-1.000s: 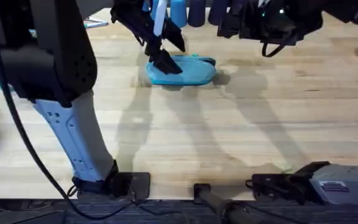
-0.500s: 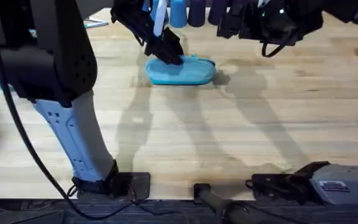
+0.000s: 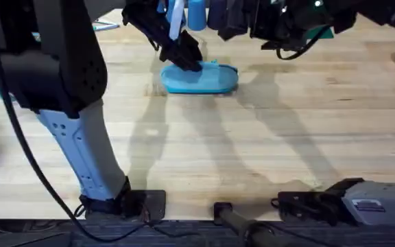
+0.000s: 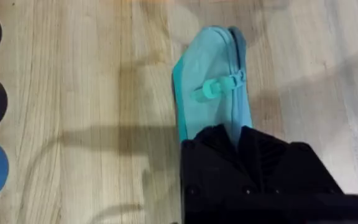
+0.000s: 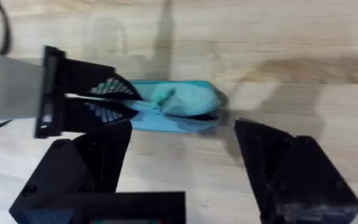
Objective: Unzip the bag, pick up the pens from the table one at a time and place them inside, then zip the bag closed.
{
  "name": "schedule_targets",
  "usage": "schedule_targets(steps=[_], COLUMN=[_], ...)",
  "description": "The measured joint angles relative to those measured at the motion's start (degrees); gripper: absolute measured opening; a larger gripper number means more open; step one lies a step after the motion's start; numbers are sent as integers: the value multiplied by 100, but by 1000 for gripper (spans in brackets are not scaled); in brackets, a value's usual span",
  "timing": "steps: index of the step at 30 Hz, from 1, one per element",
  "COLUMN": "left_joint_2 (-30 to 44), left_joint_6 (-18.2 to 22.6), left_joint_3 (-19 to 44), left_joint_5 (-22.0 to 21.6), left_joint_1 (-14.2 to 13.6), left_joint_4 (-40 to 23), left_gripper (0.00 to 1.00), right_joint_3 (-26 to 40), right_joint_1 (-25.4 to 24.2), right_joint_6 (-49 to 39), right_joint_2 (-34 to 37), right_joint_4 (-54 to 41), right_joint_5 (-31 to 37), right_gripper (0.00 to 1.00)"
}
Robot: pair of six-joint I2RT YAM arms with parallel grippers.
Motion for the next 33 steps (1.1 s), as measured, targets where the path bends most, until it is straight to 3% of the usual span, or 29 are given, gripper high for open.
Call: schedule_targets(steps=[9, 33], left_joint_2=[0, 0], left_joint_6=[0, 0], left_joint_3=[0, 0], left_joint_5=[0, 0], left_joint_1=[0, 0], left_joint_4=[0, 0], left_gripper=[44, 44], right_joint_3=[0, 0], right_joint_1=[0, -11], right_joint_6=[-250, -380], right_joint_2=[71, 1242], right_joint_4=[180, 580], right_joint_5=[-314, -915], right_gripper=[996, 969])
